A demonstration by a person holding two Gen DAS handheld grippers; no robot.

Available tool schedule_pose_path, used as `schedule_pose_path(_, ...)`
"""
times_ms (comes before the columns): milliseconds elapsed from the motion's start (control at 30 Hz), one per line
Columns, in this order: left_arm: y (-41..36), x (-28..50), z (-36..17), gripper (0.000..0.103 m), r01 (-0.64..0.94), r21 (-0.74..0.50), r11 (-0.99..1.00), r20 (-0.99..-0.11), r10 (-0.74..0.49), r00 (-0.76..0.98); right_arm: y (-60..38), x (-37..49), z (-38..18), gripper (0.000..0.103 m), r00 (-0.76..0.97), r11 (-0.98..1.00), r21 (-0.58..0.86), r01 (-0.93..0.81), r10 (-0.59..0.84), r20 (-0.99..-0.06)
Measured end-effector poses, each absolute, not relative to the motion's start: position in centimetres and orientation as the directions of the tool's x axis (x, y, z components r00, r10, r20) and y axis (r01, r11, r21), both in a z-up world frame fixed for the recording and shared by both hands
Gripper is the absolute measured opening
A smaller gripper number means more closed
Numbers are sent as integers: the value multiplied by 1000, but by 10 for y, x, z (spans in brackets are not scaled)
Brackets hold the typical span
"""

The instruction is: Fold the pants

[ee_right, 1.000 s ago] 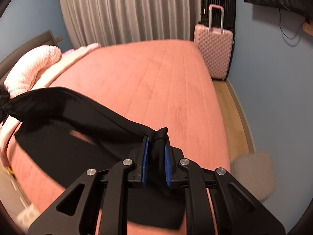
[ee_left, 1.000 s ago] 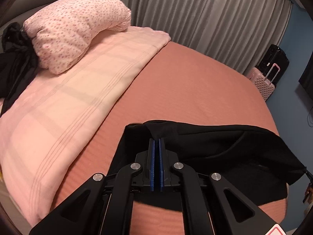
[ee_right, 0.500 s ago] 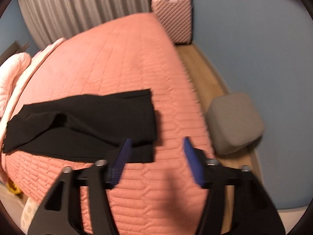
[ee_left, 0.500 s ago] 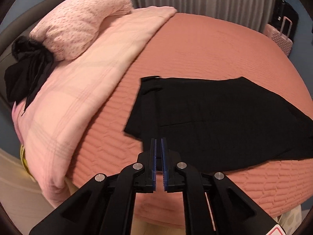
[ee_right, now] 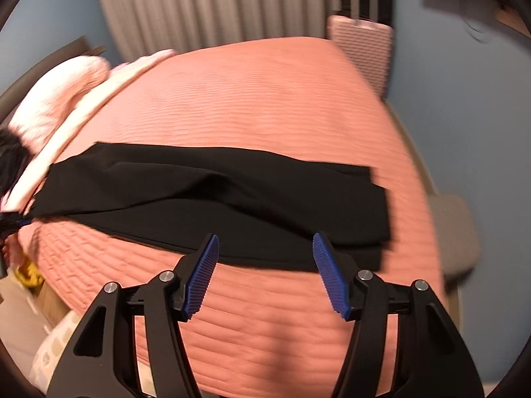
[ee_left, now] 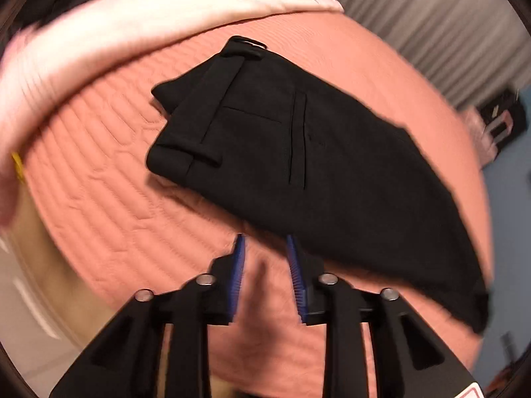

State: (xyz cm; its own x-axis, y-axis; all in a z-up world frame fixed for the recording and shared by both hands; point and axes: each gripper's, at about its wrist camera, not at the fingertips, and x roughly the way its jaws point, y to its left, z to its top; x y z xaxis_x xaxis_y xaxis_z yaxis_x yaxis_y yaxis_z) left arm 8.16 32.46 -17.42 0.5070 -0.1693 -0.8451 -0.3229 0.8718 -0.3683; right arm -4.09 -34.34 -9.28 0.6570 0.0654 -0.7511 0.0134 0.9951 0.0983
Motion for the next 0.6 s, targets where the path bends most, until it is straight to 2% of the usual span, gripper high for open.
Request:
schedule_pose_path(167,343,110,-194,25,-386,-487,784,-811,-241,533,-284,-24,-84,58,652,990,74,-121,135,-746)
schedule_pose_path(200,347,113,-198,22,-400,-501,768,-807,-246,538,-275,-22,-83,58,647,987,75,-141,149,-748)
schedule_pose_path(233,351,115,-199,11,-416,-503,758,-804,-233,548,-262,-21,-81,58,646,985,61,-164,154,-748)
schedule_pose_path(267,355,115,-198,5,-426,-495,757,-804,-213,555,-255,-19,-81,58,642,983,56,-177,158,-750)
schedule_pose_path(333,362,119,-193,2,-437,-475,763,-808,-182,561,-240,-19,-80,58,637,977,37,-212,167,-753)
schedule_pose_path(600,386,152,-162,2,-396,-299,868,-837,-40,545,-215,-11,-79,58,636,968,18,-251,179,-751)
